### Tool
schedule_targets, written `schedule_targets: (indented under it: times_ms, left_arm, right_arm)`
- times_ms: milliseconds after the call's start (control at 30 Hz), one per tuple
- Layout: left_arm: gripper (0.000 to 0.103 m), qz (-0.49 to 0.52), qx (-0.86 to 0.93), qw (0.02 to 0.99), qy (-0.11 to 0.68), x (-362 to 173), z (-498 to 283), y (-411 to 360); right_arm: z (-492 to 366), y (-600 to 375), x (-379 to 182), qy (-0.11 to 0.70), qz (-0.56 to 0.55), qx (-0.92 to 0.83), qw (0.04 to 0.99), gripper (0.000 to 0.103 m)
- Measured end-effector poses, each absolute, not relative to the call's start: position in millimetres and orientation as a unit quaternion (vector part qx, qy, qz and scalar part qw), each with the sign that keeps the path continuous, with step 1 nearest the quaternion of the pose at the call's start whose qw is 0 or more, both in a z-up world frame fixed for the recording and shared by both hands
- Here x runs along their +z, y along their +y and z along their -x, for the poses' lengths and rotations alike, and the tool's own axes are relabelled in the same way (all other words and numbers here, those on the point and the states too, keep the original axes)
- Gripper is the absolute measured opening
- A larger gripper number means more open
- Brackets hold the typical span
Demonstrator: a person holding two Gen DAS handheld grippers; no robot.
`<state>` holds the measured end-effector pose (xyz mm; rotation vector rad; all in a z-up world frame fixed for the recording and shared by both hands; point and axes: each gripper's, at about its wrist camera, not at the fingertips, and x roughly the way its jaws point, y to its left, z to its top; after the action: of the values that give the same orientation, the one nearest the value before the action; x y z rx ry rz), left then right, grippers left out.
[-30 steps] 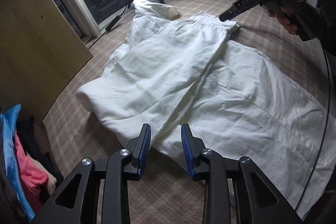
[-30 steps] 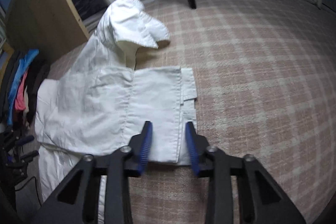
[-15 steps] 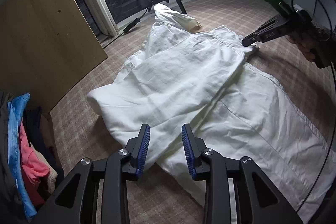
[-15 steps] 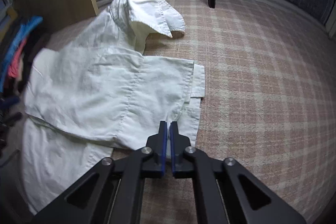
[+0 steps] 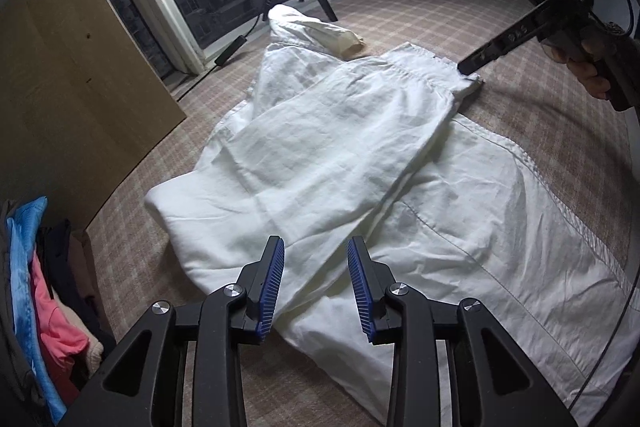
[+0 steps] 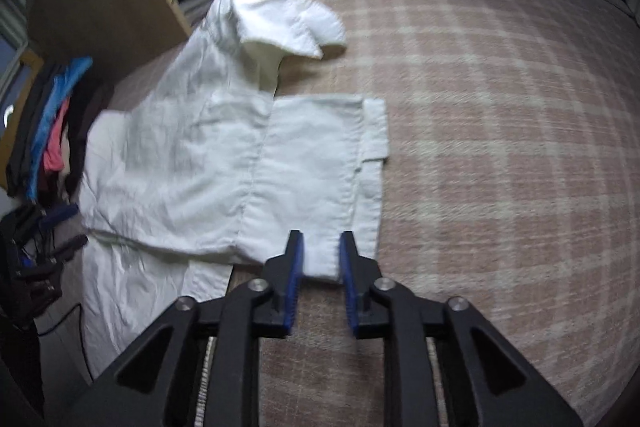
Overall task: Fold clothes
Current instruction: 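Move the open right gripper to the folded shirt edge, then grasp the folded shirt edge with the right gripper and lift it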
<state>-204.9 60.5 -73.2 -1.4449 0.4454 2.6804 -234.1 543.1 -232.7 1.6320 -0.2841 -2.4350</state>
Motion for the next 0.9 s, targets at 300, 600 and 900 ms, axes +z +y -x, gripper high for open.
schedule_targets:
  times_ms: [300, 600, 900]
  left_arm:
    - [0.032, 0.473, 0.869, 0.028, 0.142, -77, 207, 55]
    - [0.033, 0.465, 0.872, 0.037, 0.148, -73, 212, 58]
    - [0.037, 0.468, 0.870, 0.038, 0.150, -81, 251, 53]
  right_arm:
    - [231, 534, -215, -0.050, -0.522, -0.846, 0.096, 0.002]
    - [229, 556, -226, -0.088, -0.565, -0.817, 0.073, 0.021]
    - [236, 549, -238, -0.062, -0.550, -0.831, 0.050, 0.060]
